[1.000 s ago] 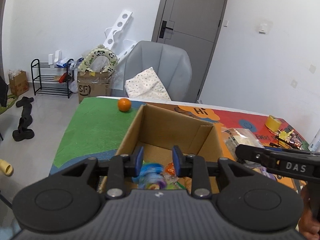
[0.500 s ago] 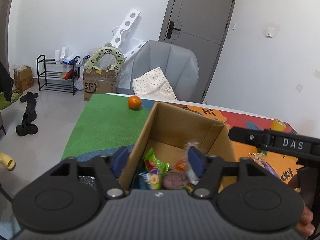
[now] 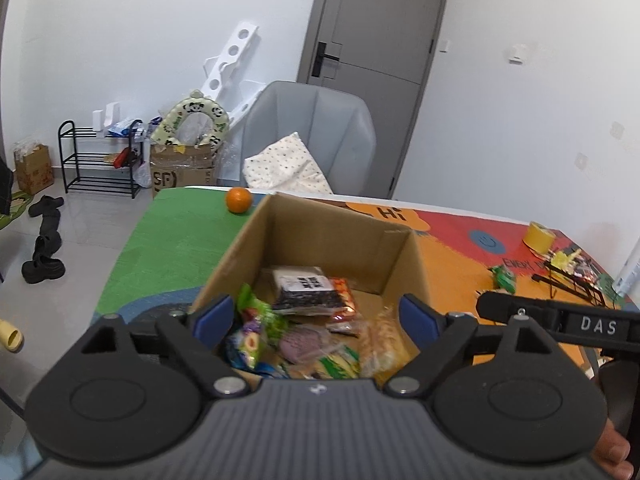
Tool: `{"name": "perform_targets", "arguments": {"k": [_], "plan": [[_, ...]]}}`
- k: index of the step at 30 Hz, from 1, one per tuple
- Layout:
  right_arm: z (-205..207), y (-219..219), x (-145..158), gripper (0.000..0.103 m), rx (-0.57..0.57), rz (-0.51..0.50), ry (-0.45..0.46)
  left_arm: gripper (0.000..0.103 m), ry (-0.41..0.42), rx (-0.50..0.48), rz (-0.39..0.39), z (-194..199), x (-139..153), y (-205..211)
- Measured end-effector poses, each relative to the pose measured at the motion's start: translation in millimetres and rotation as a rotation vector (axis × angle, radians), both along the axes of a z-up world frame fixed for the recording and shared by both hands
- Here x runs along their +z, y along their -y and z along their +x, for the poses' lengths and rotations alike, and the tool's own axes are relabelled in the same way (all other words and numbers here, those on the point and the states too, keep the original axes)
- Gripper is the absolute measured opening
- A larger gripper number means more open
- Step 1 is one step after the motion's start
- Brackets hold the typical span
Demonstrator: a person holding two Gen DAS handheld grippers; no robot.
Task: Organize snacks
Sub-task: 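Carry the blue packet into the box and open the left gripper while the right drops the bread packet in, then withdraw both grippers from the box back toward the snack pile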
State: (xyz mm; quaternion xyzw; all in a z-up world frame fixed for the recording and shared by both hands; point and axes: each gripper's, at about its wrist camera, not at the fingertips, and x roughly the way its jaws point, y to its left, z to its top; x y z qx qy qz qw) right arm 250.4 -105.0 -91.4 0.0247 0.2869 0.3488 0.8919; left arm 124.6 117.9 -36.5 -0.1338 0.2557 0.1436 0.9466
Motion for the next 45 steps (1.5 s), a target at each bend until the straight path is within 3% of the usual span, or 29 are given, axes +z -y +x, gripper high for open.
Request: {"name": "perform_targets", "arguments": {"k": [6,39,42,45], "plan": [[-0.1,31.4,-4.8,0.103,-0.029,0.022,-0.032,0.092,-0.018,-0.039,-0.012,7.3,-2.1,19.6],[6.4,144.2,-1.0,0.103,-0.191,0.077,-0.020,0.094,-0.006,-0.195,-0.009,42.5,13.6,110.1],[8.7,143.6,-3.7,0.102,-0.188,0.067,-0.015,0.093,-0.013,-0.214,-0.001,48.1,10.9,117.0],[13.8,140.8,-8.4,0.094,-0.180,0.060,-0.029,0.092,-0.018,-0.234,0.014,53.7,7.2,123.4]]}}
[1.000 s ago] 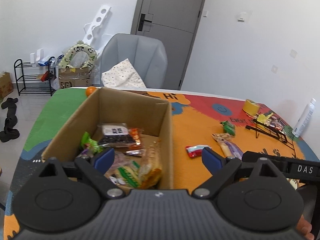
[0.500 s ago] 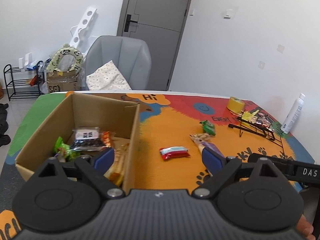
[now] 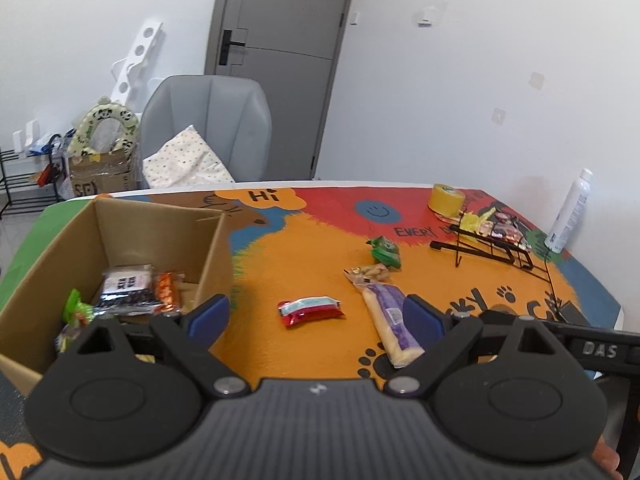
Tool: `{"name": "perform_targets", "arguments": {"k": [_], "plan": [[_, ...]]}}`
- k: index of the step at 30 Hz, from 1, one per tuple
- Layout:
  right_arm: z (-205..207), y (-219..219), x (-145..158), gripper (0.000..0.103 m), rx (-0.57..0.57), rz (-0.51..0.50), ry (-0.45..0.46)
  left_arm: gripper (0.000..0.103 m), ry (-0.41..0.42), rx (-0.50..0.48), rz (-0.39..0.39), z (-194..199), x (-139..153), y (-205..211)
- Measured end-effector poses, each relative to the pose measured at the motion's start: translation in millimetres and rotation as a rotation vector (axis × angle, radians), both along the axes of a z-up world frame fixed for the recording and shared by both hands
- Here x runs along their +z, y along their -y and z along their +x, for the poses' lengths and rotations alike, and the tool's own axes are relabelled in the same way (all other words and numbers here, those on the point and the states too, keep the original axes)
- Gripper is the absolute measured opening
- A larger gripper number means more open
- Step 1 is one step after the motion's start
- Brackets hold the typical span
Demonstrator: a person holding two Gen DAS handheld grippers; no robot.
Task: Organize snacks
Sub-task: 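Withdraw both grippers from the box back toward the snack pile, then grasp the purple-wrapped bread bar with the right gripper while the left grasps the red wrapper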
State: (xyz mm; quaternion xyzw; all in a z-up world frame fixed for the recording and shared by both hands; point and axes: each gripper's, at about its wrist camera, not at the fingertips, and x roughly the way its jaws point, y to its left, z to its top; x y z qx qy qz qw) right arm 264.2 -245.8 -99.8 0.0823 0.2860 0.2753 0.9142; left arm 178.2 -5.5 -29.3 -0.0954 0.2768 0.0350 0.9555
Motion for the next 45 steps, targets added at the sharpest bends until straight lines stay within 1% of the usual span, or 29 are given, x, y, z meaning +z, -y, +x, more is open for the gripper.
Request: {"name": "perform_targets", "arguments": {"k": [2,4,6,7,11,15,18,19,23,28,33,35,38,41,45], "plan": [[4.9,-2.7,-4.8,0.089,0.002,-0.005,-0.014,0.091,-0.004,-0.010,0.001,4.3,-2.9,2.3],[8.3,-4.8,-9.2,0.081,0.005,-0.006,-0.029,0.089,-0.006,-0.014,0.009,8.7,-5.9,4.0],[13.0,-6.5,-14.4,0.077,0.008,-0.009,-0.043,0.084,-0.010,-0.016,0.016,13.2,-8.5,4.8],[15.2,-7.0,-16.6,0.077,0.008,-0.009,-0.049,0.082,-0.017,-0.015,0.017,15.9,-10.2,4.7],[24.0,-10.0,-24.9,0.074,0.012,-0.008,-0.070,0.068,-0.036,-0.016,0.013,25.9,-15.7,3.7],[32.9,-15.5,-32.4,0.073,0.021,-0.007,-0.090,0.062,-0.054,-0.024,0.020,35.8,-22.2,5.8],[42.0,-18.9,-39.9,0.068,0.027,-0.002,-0.110,0.057,-0.072,-0.029,0.030,44.3,-27.9,7.2],[44.9,-20.3,-42.6,0.066,0.028,-0.002,-0.118,0.057,-0.077,-0.029,0.030,47.2,-29.2,7.7],[55.2,-27.2,-51.7,0.065,0.029,-0.012,-0.132,0.057,-0.094,-0.025,0.032,56.4,-36.5,6.9],[66.7,-34.9,-59.4,0.054,0.043,-0.026,-0.143,0.057,-0.119,-0.026,0.041,70.9,-45.5,8.9],[76.3,-34.8,-66.3,0.053,0.051,-0.014,-0.150,0.057,-0.138,-0.036,0.050,86.3,-52.8,9.0],[78.7,-34.2,-66.7,0.050,0.054,-0.013,-0.145,0.057,-0.148,-0.037,0.057,93.2,-57.0,8.8],[82.0,-28.8,-68.8,0.041,0.048,0.006,-0.145,0.057,-0.162,-0.035,0.062,104.2,-63.7,8.1],[84.2,-20.6,-70.6,0.040,0.035,0.029,-0.145,0.057,-0.164,-0.040,0.070,112.5,-67.6,10.3],[83.8,-15.3,-69.9,0.038,0.018,0.013,-0.134,0.057,-0.161,-0.044,0.079,122.2,-71.5,12.8]]}}
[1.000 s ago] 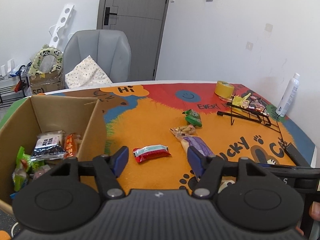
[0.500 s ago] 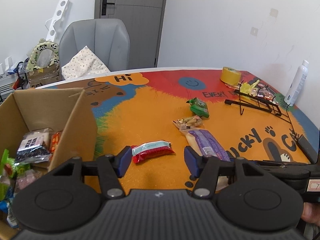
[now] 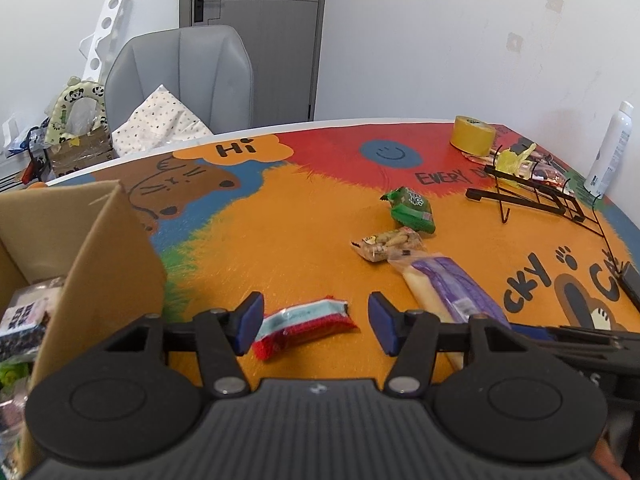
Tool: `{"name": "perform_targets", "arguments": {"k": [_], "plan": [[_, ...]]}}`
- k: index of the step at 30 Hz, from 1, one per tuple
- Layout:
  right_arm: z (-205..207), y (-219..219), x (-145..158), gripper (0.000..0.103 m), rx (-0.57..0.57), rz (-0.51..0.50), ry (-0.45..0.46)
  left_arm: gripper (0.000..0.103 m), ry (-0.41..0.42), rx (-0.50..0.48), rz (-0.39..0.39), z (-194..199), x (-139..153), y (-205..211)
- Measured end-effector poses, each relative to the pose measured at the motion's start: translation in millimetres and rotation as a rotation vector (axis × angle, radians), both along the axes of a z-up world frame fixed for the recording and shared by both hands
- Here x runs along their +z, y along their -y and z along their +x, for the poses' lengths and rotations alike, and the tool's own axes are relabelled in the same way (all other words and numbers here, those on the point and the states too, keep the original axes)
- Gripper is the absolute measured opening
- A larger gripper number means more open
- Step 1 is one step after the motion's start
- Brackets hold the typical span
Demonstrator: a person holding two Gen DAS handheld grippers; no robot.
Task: Organize snacks
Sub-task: 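Grasp the purple-wrapped bread bar with the right gripper while the left grasps the red wrapper, then carry the red wrapper into the box and open the left gripper while the right drops the bread bar in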
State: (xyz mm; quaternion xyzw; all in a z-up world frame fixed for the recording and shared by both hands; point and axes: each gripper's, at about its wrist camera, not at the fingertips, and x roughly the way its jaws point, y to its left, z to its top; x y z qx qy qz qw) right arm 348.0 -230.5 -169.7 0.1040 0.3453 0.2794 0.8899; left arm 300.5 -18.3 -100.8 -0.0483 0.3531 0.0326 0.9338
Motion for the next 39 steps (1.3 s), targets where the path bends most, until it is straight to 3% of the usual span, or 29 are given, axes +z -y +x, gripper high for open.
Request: {"name": "perform_targets", "arguments": {"k": [7,10,19,22,24,25,34,39], "plan": [[0.7,7.2,-1.4,0.038,-0.005,0.005,0.003,0.057,0.015,0.000,0.018,16.6,-11.1,2.3],[1.0,7.8,-1.2,0.038,-0.005,-0.004,0.005,0.057,-0.015,-0.001,0.000,22.5,-19.8,0.7],[-3.3,-2.1,1.9,0.042,-0.019,-0.045,0.019,0.057,-0.038,-0.021,0.009,12.9,-30.3,0.8],[-3.8,-6.4,3.1,0.040,-0.020,-0.068,0.026,0.043,-0.029,0.000,0.021,11.8,-31.3,-0.3],[-4.9,-7.1,3.8,0.038,-0.025,-0.079,0.027,0.023,-0.027,0.027,0.043,9.4,-31.5,-0.7],[-5.4,-6.6,3.6,0.037,-0.027,-0.079,0.027,0.019,-0.023,0.026,0.040,6.8,-31.5,-1.0],[-19.6,-7.6,7.4,0.031,-0.048,-0.086,0.037,0.019,-0.030,0.008,-0.033,-16.8,-27.7,-3.2],[-29.9,-6.3,14.8,0.030,-0.052,-0.059,0.050,0.019,0.007,0.002,-0.048,-36.2,-16.3,-2.8]]}}
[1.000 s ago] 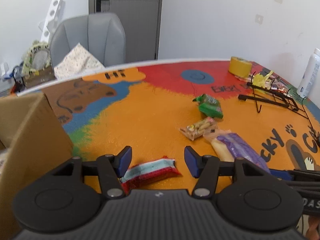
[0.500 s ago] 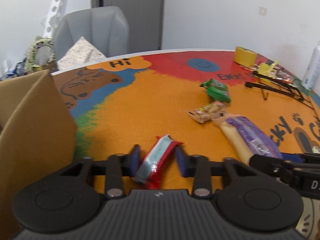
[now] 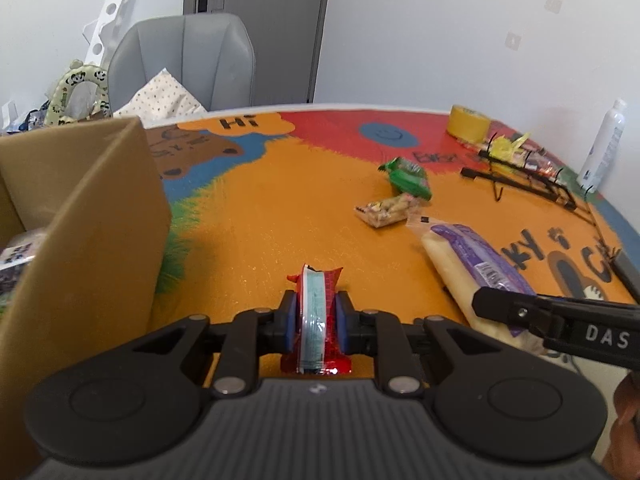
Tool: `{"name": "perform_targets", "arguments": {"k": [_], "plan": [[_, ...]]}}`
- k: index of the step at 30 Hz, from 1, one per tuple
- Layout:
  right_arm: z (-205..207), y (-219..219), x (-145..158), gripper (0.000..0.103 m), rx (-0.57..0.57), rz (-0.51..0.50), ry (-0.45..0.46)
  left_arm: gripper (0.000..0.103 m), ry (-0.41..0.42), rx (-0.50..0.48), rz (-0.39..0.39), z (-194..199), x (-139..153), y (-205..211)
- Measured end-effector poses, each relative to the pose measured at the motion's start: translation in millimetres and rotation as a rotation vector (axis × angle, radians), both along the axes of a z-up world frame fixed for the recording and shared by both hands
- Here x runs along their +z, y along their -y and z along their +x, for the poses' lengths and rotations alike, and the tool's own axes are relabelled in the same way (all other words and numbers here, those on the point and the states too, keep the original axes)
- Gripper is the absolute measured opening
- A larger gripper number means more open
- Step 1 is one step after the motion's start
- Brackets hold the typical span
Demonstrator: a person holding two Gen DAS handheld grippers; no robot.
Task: Organize snacks
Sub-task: 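Carry the red wrapper into the box and open the left gripper while the right drops the bread bar in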
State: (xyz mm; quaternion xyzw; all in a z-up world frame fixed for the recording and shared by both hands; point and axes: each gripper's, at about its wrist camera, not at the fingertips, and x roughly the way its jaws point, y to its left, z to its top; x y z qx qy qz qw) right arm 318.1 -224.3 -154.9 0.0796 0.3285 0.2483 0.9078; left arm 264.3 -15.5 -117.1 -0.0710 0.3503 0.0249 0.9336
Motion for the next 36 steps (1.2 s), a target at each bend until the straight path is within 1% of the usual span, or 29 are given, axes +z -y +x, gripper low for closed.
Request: {"name": "perform_targets", "arguments": {"k": [3,7,12,15,18,25,31,36], "plan": [[-7.7,-2.6,7.6,0.030,-0.011,-0.005,0.021,0.019,0.024,0.005,-0.014,-10.5,10.0,-2.6],[-17.7,-6.6,18.8,0.030,-0.019,-0.003,0.053,0.019,0.071,-0.011,-0.036,-23.2,26.8,-5.1],[-24.0,-8.6,27.8,0.030,-0.030,0.044,0.072,0.019,0.127,-0.016,-0.028,-35.8,53.4,-7.0],[-27.8,-14.2,35.5,0.030,-0.020,0.053,0.089,0.019,0.165,0.000,-0.028,-45.0,68.1,-12.8],[-32.2,-21.7,43.3,0.030,0.001,0.060,0.107,0.019,0.187,0.019,-0.023,-52.6,78.1,-19.9],[-33.6,-39.9,52.9,0.030,0.030,0.064,0.117,0.019,0.188,0.049,-0.009,-62.5,89.4,-39.4],[-41.7,-58.4,64.0,0.030,0.067,0.061,0.127,0.019,0.182,0.106,-0.023,-73.8,97.6,-65.3],[-50.4,-77.6,74.7,0.030,0.110,0.059,0.151,0.019,0.181,0.141,-0.012,-85.2,105.2,-84.0]]}}
